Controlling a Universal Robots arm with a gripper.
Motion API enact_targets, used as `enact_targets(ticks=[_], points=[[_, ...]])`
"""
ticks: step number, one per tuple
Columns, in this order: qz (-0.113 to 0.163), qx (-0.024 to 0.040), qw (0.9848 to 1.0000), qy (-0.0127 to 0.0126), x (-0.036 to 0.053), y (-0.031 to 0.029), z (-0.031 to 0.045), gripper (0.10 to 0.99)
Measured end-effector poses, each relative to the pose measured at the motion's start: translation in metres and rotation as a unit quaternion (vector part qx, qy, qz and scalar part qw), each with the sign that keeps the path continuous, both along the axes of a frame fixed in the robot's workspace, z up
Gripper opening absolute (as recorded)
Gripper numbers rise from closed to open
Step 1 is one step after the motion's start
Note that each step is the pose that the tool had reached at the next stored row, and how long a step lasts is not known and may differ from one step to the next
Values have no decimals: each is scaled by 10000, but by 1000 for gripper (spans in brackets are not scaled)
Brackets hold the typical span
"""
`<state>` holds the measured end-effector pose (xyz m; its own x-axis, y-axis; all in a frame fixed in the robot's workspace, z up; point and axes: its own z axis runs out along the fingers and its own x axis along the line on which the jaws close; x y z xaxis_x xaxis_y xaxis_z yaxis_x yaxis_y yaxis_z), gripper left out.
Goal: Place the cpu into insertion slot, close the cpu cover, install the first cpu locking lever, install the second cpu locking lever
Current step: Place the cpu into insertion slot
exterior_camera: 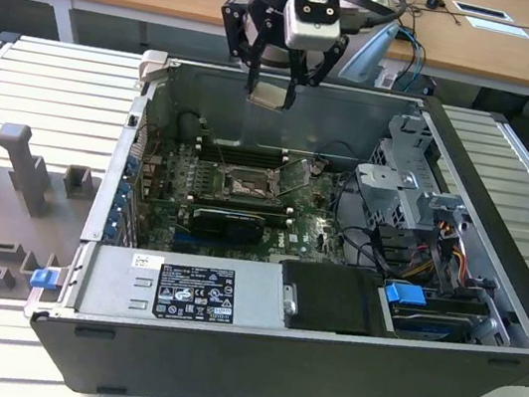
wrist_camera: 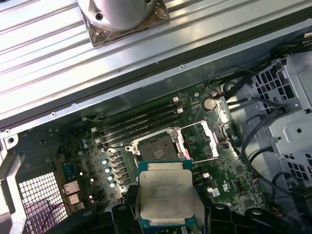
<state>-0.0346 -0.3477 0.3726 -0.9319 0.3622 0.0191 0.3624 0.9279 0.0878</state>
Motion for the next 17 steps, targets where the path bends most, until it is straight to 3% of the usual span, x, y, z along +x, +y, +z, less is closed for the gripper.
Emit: enact_targets(ticks=[6,17], points=[[-266,-1,9996,0,0,0,-12,529],[-786,-2,9969,0,0,0,-48,529]])
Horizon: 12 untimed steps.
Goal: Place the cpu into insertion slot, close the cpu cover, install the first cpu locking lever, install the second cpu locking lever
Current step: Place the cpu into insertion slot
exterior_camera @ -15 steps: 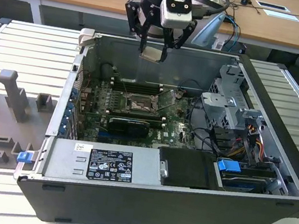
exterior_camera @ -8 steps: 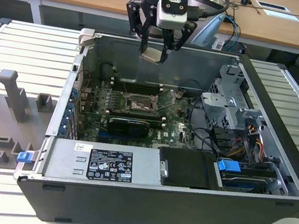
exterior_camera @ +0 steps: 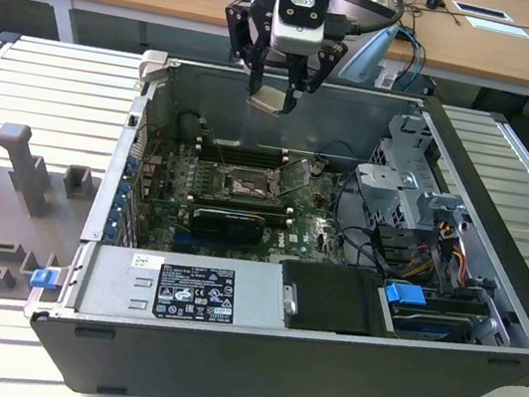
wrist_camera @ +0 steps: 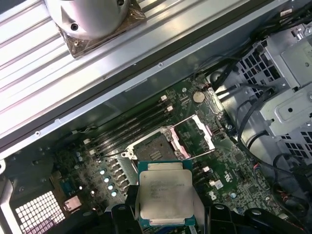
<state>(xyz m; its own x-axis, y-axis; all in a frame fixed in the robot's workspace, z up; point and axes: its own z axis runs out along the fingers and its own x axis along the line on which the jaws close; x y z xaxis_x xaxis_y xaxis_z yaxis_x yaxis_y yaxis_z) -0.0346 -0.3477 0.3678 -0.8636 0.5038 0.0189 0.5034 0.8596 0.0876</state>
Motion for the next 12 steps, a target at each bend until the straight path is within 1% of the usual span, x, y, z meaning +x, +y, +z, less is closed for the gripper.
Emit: enact_targets(ticks=[5,10,12], points=[[-202,0,9998,0,0,0,-9,529],[-443,-1,9990,0,0,0,-19,529],[-552,-2,9985,0,0,0,-23,529]])
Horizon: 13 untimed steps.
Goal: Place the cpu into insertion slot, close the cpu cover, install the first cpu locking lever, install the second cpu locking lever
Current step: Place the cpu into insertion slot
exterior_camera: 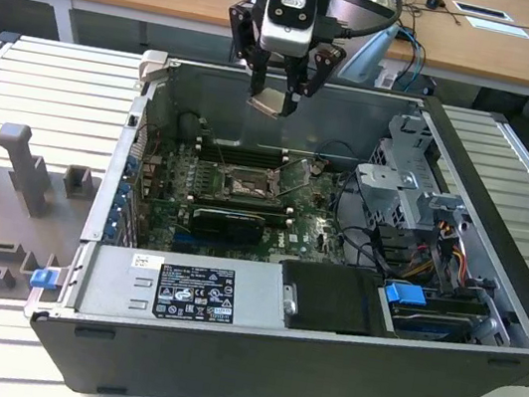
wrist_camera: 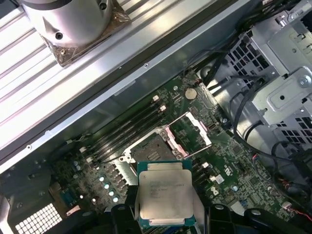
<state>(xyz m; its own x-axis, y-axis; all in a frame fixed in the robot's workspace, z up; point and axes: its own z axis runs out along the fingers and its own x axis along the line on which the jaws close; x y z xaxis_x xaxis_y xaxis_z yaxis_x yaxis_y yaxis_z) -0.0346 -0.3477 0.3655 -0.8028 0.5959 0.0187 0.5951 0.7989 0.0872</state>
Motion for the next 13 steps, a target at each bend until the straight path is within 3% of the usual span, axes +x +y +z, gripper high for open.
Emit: enact_targets(ticks=[10,13], points=[[-501,-1,9987,0,0,0,-21,529],[-748,-3,9972,0,0,0,-31,529]])
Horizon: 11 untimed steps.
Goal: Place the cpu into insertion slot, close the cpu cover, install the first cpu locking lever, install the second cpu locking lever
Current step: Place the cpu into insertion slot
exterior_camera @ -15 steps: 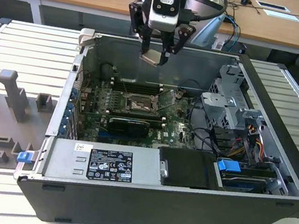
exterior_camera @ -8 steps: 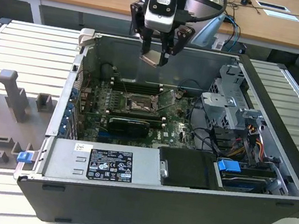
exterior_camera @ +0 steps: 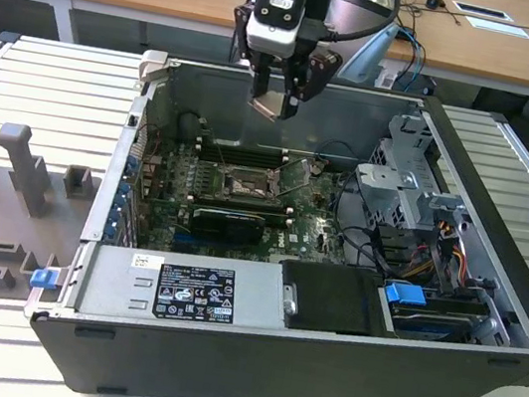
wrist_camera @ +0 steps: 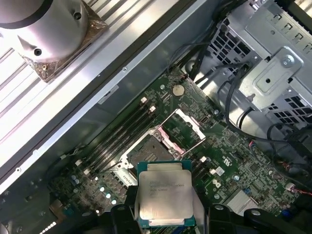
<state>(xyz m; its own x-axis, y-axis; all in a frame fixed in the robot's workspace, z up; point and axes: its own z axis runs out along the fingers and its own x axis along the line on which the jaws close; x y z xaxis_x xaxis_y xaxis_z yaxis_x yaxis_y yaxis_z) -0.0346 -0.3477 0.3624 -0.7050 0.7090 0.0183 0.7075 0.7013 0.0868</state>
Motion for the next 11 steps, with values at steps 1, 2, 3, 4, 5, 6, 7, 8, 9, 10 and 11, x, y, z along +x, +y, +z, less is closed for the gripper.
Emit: enact_targets(ticks=[1,2,3,4,5,6,7,8,9,10,11], points=[[-48,0,10000,0,0,0,-2,529],[-107,0,9999,0,0,0,-4,529],[-149,-1,9999,0,0,0,-5,529],[-195,-1,9998,0,0,0,-7,529],[-289,-2,9996,0,0,0,-11,529],[-395,-5,9992,0,0,0,-14,529],[-517,-7,9987,0,0,0,-18,529],[-585,-7,9983,0,0,0,-21,529],[-641,-8,9979,0,0,0,-22,529],[-709,-15,9975,-1,0,0,-27,529],[-774,-19,9970,0,0,0,-32,529]])
